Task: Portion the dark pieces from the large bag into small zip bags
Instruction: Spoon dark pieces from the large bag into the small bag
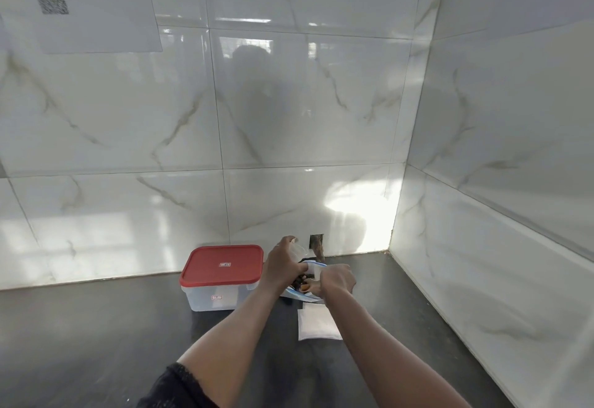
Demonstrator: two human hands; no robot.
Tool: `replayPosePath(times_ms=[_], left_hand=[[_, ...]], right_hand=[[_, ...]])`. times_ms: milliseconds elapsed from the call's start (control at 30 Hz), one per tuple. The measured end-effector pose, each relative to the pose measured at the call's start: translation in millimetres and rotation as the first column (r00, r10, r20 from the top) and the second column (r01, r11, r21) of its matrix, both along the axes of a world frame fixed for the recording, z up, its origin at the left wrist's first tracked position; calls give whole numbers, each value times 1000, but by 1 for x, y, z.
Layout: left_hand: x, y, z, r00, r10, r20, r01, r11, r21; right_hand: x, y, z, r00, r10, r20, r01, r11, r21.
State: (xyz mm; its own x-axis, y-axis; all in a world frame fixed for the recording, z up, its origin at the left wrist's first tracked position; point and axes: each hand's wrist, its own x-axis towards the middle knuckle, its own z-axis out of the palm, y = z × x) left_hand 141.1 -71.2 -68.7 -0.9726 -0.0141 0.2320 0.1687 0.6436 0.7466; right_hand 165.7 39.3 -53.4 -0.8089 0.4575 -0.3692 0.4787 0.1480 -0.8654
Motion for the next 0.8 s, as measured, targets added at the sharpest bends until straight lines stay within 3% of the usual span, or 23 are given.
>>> replayPosePath(times_ms=[267,500,700,800], left_hand=[[4,-3,-12,998,-50,36,49,998,38],[9,-8,-19,993,-112,25,108,983,146],[11,-10,-21,988,-150,18,144,971,193],[12,-10,-22,990,-140,28,134,977,165]], right_hand=[[5,55,6,998,66,21,-62,985,-159],[20,93,32,973,218,78,-203,965,-168],[17,93,60,983,181,-27,-181,942,-284],[12,78,65,980,174,-100,-195,945,-262]])
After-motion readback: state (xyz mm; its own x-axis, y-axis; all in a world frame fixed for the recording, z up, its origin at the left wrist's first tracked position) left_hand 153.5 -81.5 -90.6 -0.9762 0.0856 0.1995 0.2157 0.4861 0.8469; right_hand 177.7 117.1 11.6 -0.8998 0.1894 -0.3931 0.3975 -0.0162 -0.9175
